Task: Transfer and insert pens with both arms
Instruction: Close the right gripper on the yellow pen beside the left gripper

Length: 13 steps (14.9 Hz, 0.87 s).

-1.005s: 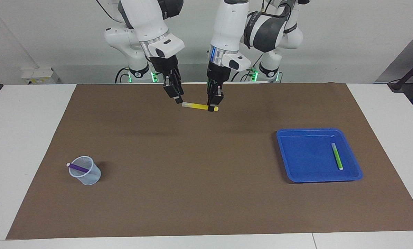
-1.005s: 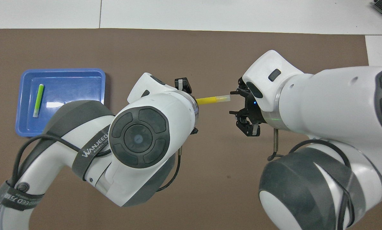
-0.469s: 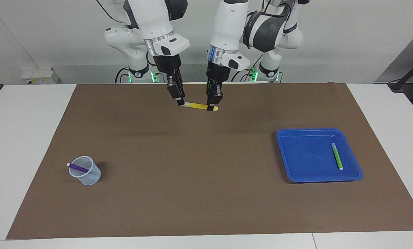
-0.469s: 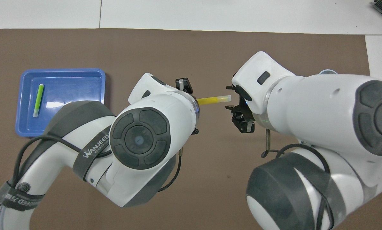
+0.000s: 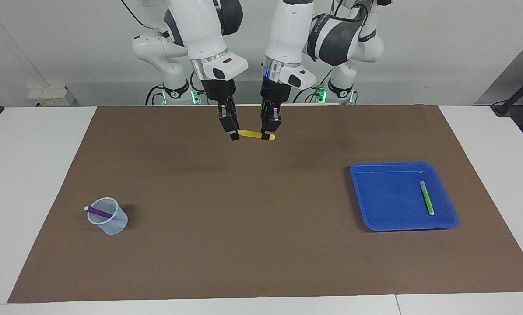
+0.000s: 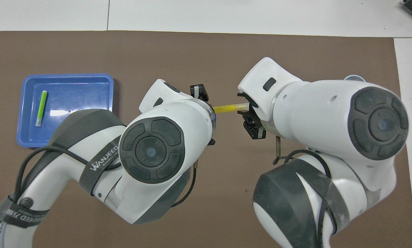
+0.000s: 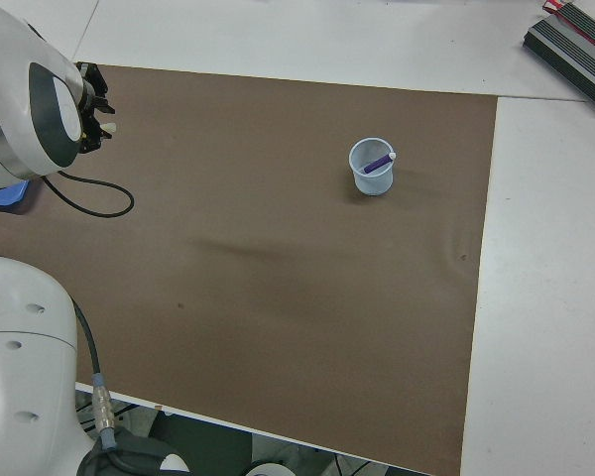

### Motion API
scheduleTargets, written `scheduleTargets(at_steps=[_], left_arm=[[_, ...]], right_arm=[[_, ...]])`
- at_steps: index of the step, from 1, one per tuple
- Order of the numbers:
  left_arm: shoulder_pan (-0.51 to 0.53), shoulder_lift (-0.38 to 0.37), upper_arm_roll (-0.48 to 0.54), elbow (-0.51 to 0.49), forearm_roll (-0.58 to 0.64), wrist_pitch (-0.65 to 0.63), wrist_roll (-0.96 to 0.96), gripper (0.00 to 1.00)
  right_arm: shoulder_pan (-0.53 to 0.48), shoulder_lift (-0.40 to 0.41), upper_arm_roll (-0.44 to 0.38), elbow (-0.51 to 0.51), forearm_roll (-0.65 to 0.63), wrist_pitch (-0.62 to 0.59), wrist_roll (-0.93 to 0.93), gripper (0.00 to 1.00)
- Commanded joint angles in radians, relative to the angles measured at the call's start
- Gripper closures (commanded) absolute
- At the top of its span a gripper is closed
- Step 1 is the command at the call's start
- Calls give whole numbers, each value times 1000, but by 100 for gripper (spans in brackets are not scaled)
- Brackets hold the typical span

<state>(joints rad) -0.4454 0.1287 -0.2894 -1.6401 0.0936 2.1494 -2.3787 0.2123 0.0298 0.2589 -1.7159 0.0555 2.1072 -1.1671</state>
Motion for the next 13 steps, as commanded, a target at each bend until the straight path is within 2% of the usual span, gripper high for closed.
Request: scheduleTargets(at_steps=[1, 4, 5, 6, 10, 13], left_arm=[[-21, -6, 15, -7, 20, 14, -23, 100], [-21, -6, 15, -6, 20, 12, -23, 100], [-21, -6, 15, -7, 20, 12, -23, 100], [-21, -6, 15, -7, 20, 10, -23, 100], [-21, -6, 15, -7, 23, 9, -13, 100], [-21, -6, 15, -7, 23, 4, -8, 81]], right_arm=[[-2, -4, 5, -13, -16, 19, -12, 68], [1, -4, 5, -16, -19, 14, -9, 77], [1, -4, 5, -16, -19, 11, -9, 85], [1, -4, 5, -16, -19, 5, -3, 100], [1, -7, 3, -14, -19, -26, 46, 100], [1, -7, 3, -14, -19, -27, 46, 100]])
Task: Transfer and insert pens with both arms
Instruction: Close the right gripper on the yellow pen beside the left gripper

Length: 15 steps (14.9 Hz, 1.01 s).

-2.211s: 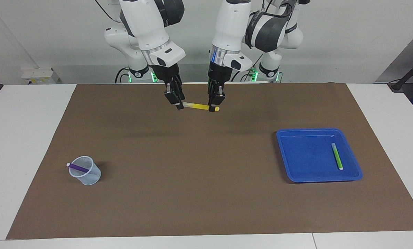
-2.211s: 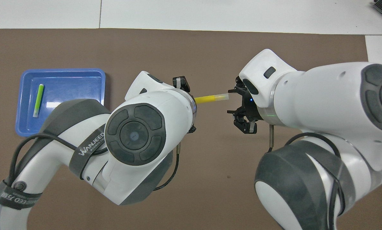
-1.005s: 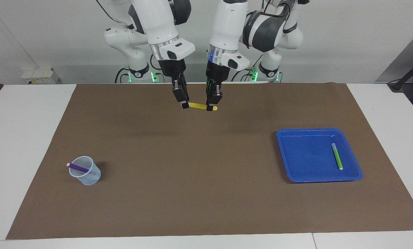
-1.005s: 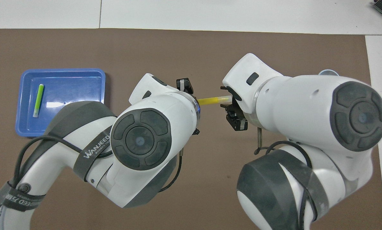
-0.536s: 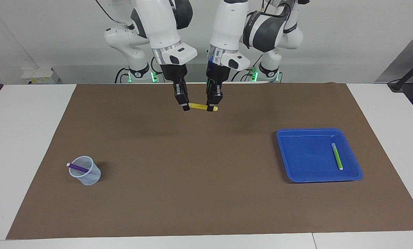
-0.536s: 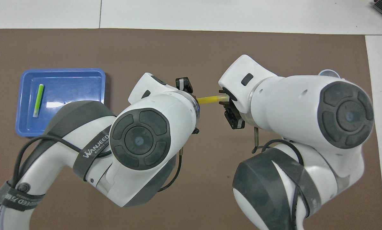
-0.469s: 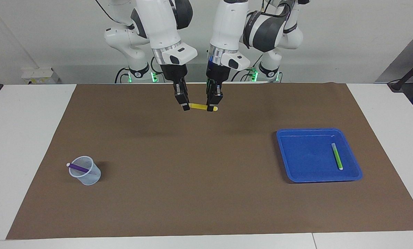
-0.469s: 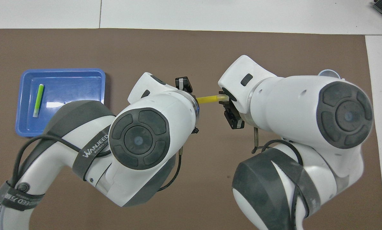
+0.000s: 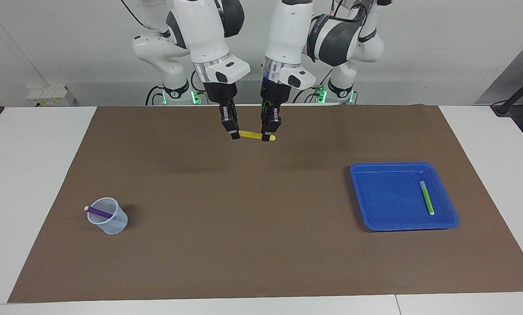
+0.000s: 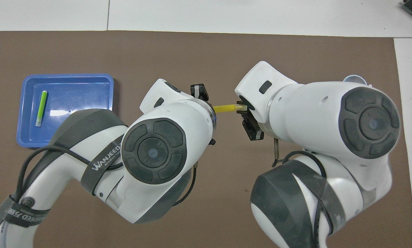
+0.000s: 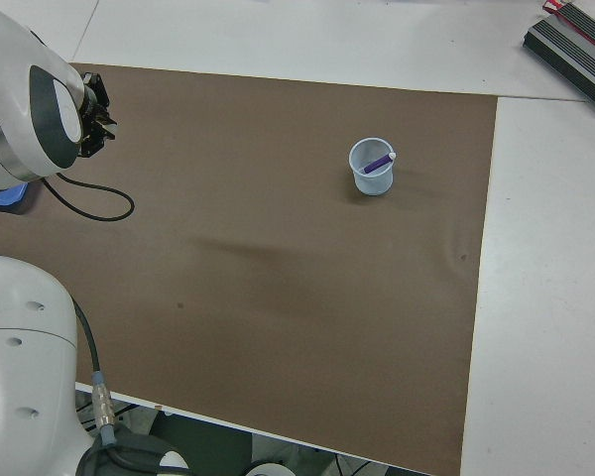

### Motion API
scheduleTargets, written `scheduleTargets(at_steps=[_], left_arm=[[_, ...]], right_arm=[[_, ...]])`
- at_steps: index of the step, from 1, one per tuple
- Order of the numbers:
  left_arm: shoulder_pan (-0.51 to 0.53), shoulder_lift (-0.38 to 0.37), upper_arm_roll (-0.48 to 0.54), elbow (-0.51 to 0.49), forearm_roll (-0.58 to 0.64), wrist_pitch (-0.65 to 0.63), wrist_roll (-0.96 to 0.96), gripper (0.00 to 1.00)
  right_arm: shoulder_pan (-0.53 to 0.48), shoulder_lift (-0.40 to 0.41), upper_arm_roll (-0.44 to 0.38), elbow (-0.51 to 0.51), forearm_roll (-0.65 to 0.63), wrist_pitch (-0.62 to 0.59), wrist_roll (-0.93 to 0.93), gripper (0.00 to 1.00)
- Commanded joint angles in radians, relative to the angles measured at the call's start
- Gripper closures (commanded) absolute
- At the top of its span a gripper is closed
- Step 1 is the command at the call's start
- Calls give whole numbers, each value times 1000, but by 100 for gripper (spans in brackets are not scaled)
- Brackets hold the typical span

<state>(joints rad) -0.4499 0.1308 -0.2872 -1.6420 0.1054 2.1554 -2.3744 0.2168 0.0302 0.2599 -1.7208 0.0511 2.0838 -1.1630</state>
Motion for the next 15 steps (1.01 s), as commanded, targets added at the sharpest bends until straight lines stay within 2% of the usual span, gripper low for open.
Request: scheduleTargets(at_steps=[1, 4, 5, 7, 8, 11, 13, 15], left_arm=[[-18, -8, 13, -5, 11, -2, -13, 80], [-18, -8, 13, -5, 11, 0, -13, 80], [-18, -8, 13, -5, 11, -2, -13, 71], [-18, -8, 13, -5, 13, 0, -5, 30], [-18, -8, 13, -5, 13, 0, 1, 25], [-18, -8, 13, -5, 13, 0, 1, 25], [-18, -8, 13, -5, 16, -5, 24, 0], [-16, -14, 13, -9, 16, -14, 76, 0]], right_arm=[[-4, -7, 4, -8, -14, -4, 40, 100], [-4, -7, 2, -8, -14, -5, 40, 100], [-5, -7, 2, -8, -14, -11, 40, 100], [-10, -7, 2, -5, -16, -19, 36, 100], [-14, -6, 2, -5, -16, -21, 34, 100], [-17, -6, 2, -6, -19, -21, 29, 100], [-40, -7, -1, -8, -40, -53, -9, 100], [-111, -9, -1, -8, -54, -120, -67, 100]])
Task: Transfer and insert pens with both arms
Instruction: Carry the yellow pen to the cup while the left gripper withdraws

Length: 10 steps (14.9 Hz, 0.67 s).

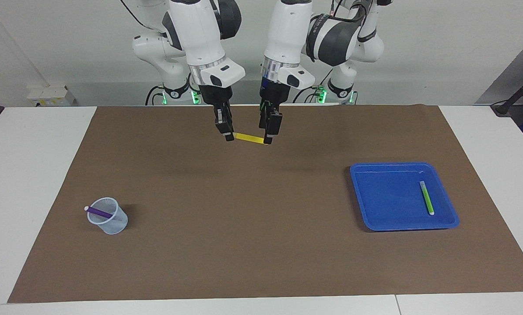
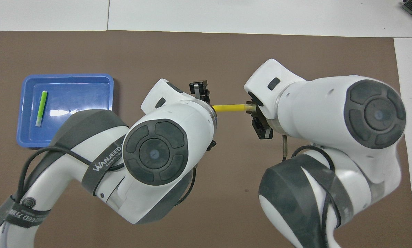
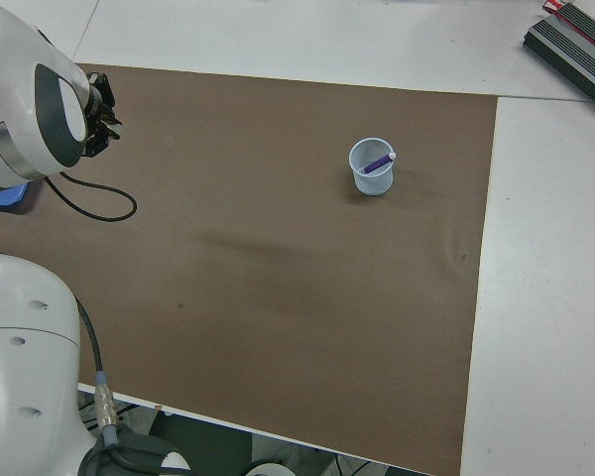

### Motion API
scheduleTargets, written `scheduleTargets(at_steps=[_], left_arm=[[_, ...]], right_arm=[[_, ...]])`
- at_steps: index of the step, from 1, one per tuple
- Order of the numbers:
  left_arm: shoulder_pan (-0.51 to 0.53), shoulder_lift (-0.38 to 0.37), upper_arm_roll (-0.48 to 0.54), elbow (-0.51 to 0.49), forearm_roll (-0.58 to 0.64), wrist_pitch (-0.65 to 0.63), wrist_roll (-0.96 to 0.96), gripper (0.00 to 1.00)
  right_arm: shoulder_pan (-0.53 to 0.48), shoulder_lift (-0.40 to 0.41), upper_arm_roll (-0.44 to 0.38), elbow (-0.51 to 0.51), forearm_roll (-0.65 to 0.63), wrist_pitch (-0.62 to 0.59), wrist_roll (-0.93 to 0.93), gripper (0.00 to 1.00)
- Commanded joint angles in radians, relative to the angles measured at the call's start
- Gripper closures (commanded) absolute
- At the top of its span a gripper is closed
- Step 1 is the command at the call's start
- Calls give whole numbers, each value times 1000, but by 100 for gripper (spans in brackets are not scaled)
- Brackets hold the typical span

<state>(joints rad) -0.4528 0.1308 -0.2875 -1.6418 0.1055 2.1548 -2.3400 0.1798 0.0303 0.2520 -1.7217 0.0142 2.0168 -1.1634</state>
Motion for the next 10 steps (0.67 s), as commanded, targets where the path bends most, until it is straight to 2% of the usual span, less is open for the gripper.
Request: scheduleTargets(at_steps=[1, 3, 7, 10], left_arm=[[-9, -16, 13, -9, 16, -21, 63, 0], [3, -23, 22, -15, 14, -53, 157, 0], [80, -28, 24, -16, 5, -139, 396, 0], [152, -30, 22, -18, 3, -179, 560, 0]], right_arm=[[-106, -9, 7, -7, -23, -72, -97, 100], [-186, -7, 7, -10, -58, -79, -162, 100], [-368, -6, 7, -18, -76, -98, -161, 100], [-444, -10, 6, -32, -173, -101, -131, 100]])
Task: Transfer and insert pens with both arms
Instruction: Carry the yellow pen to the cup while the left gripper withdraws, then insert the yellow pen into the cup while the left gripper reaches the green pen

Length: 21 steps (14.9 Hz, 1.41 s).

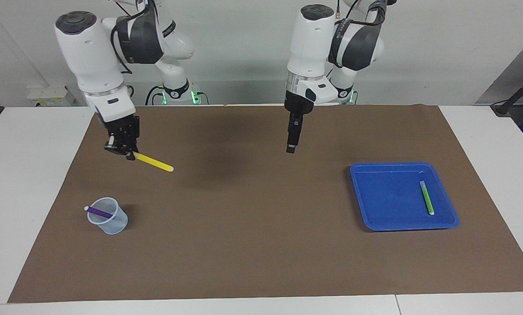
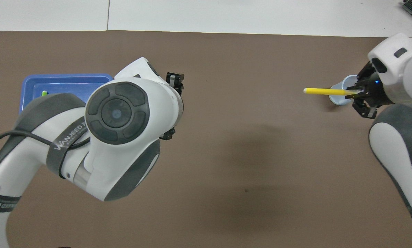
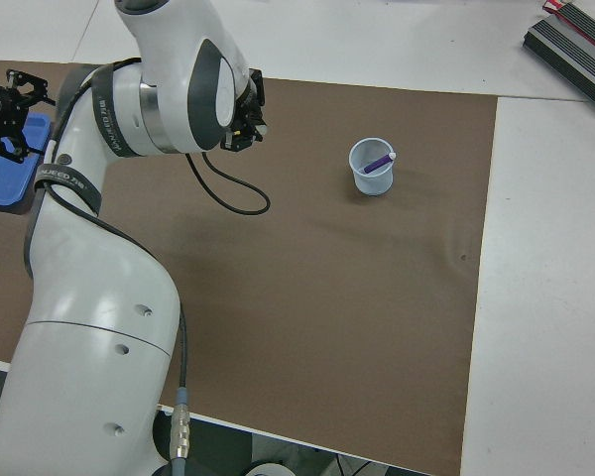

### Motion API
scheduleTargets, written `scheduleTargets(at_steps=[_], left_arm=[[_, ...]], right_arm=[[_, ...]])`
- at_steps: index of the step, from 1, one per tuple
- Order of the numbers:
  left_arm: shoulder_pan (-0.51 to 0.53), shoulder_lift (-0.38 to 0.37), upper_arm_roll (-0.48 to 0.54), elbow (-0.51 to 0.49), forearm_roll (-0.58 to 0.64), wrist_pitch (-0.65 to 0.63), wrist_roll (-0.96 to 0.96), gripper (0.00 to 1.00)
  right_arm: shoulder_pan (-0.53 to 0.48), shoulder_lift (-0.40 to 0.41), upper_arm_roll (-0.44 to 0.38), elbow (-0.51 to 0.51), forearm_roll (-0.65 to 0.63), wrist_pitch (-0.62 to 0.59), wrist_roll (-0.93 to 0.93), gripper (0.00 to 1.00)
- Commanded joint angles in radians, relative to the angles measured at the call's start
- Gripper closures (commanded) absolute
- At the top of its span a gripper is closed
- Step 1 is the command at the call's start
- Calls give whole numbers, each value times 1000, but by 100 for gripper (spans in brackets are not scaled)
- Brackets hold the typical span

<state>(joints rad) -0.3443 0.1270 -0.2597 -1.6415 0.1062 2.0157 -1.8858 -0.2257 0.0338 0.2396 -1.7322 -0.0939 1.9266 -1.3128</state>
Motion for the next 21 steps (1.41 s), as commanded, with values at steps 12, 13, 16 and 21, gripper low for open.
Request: scheduleTargets(at_steps=[12, 13, 16, 21], left_arm=[[356, -49, -3, -43, -31, -186, 988, 0], [379, -50, -3, -43, -31, -187, 1058, 0], [476, -58, -3, -60, -31, -189, 1400, 0], [562, -53, -1, -72, -26, -173, 1746, 0]], right_arm=[[-81, 130, 15, 14, -357, -72, 404, 100], [-81, 141, 15, 14, -374, -69, 441, 100], [-83, 159, 15, 13, -423, -16, 506, 100], [-98, 199, 17, 13, -460, 48, 538, 100]])
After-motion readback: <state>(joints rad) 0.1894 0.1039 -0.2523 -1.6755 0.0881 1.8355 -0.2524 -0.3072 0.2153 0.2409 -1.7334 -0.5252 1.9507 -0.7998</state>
